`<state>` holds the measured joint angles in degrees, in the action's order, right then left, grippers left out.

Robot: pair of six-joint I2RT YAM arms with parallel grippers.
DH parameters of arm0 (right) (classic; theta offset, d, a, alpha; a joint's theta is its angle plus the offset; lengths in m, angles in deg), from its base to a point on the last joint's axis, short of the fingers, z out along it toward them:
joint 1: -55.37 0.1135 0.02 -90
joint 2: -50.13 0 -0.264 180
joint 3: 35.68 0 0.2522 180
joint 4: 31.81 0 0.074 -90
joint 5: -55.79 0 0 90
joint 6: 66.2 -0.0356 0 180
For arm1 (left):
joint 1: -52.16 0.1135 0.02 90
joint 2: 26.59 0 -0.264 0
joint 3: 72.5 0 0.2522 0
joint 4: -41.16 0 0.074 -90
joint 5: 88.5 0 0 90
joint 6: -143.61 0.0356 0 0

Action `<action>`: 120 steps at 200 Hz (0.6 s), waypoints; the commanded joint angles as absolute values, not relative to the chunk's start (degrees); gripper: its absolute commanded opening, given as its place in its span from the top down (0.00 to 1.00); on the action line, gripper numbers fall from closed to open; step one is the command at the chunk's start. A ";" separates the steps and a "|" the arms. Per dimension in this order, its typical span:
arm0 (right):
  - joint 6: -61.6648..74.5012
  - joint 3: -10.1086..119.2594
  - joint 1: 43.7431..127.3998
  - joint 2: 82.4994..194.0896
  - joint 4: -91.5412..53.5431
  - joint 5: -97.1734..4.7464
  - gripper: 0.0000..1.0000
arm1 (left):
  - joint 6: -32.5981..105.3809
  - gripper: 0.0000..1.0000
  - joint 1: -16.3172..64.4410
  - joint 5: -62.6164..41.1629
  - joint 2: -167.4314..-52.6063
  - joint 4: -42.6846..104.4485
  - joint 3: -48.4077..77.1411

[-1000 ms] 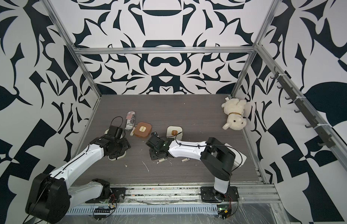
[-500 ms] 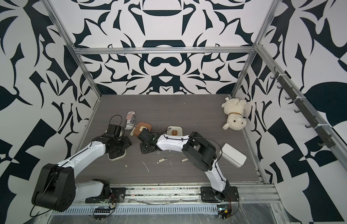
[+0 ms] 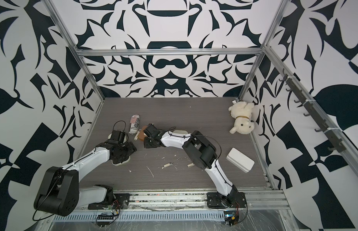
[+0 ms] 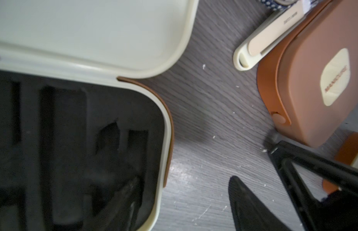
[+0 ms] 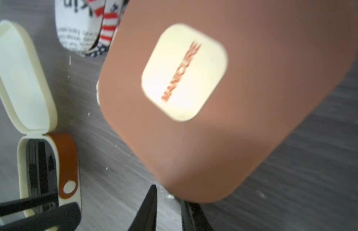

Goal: Organize nail clipper sets
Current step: Move the storage box to the center of the board.

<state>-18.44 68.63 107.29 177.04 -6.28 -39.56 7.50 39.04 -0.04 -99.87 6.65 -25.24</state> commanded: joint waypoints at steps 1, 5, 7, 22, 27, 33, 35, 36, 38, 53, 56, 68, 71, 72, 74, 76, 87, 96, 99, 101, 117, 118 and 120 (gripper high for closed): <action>-19.68 68.88 104.39 177.84 -3.38 -38.04 0.74 | 6.38 0.27 39.15 -1.88 -97.96 6.35 -27.07; -19.62 68.88 103.98 177.77 -3.31 -38.01 0.74 | 6.30 0.27 39.20 -2.21 -98.00 6.66 -27.23; -19.62 68.88 103.80 177.75 -3.29 -37.97 0.74 | 6.21 0.27 39.19 -2.44 -98.03 6.83 -27.26; -19.62 68.93 102.11 177.48 -3.46 -38.11 0.74 | 5.89 0.27 39.15 -3.40 -98.52 7.78 -27.61; -19.64 69.15 101.60 177.56 -3.61 -38.24 0.74 | 5.82 0.27 39.18 -3.77 -98.79 8.13 -27.56; -19.54 69.73 101.06 177.77 -3.63 -38.50 0.74 | 5.74 0.27 39.18 -4.16 -99.11 8.67 -27.62; -19.49 69.93 100.85 177.86 -3.63 -38.63 0.74 | 5.68 0.27 39.16 -4.31 -99.12 8.79 -27.62; -19.46 70.02 100.79 177.94 -3.63 -38.66 0.74 | 5.65 0.27 39.16 -4.39 -99.16 8.86 -27.58; -19.40 70.37 100.58 178.06 -3.57 -38.73 0.73 | 5.63 0.27 39.20 -4.48 -99.16 8.95 -27.55; -18.83 73.62 99.65 179.40 -2.69 -39.14 0.72 | 5.81 0.27 39.17 -4.99 -101.65 9.29 -27.07; -18.67 74.79 99.40 180.04 -2.19 -39.30 0.72 | 5.90 0.27 39.17 -5.06 -101.93 9.45 -27.02; -18.00 79.40 98.98 182.10 0.08 -39.93 0.71 | 5.96 0.27 39.15 -5.40 -102.80 9.80 -26.77; -17.79 80.60 98.93 182.58 0.80 -40.05 0.71 | 5.88 0.27 39.15 -5.55 -103.08 10.03 -26.75; -17.78 80.98 98.95 182.71 1.00 -40.12 0.71 | 5.89 0.27 39.15 -5.54 -103.11 10.06 -26.75; -17.64 81.77 98.83 183.16 1.44 -40.15 0.71 | 5.82 0.27 39.15 -5.64 -103.27 10.19 -26.75; -17.50 82.62 98.84 183.47 1.92 -40.25 0.71 | 5.80 0.27 39.15 -5.78 -103.39 10.29 -26.68; -16.84 86.28 98.80 184.79 3.82 -40.68 0.71 | 5.57 0.27 39.15 -6.48 -104.12 10.90 -26.57; -16.48 87.86 98.79 185.05 4.73 -40.94 0.71 | 5.36 0.27 39.15 -6.92 -104.60 11.43 -26.57; -16.44 87.99 98.79 184.98 4.83 -40.91 0.71 | 5.23 0.27 39.15 -7.07 -104.63 11.55 -26.57; -16.45 88.07 98.79 184.81 4.88 -40.90 0.71 | 5.06 0.27 39.15 -7.19 -104.64 11.68 -26.57; -16.03 86.60 98.79 182.78 4.43 -41.12 0.71 | 3.07 0.28 38.94 -8.42 -104.02 13.24 -27.57; -16.06 86.44 98.79 182.64 4.35 -41.14 0.71 | 2.90 0.28 38.91 -8.47 -103.98 13.33 -27.69; -16.05 86.10 98.81 182.35 4.25 -41.28 0.71 | 2.55 0.28 38.85 -8.59 -103.88 13.51 -27.86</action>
<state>-17.74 85.41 98.09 186.16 0.78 -40.26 5.19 39.04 -5.81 -102.49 13.60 -25.44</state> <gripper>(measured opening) 0.289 0.725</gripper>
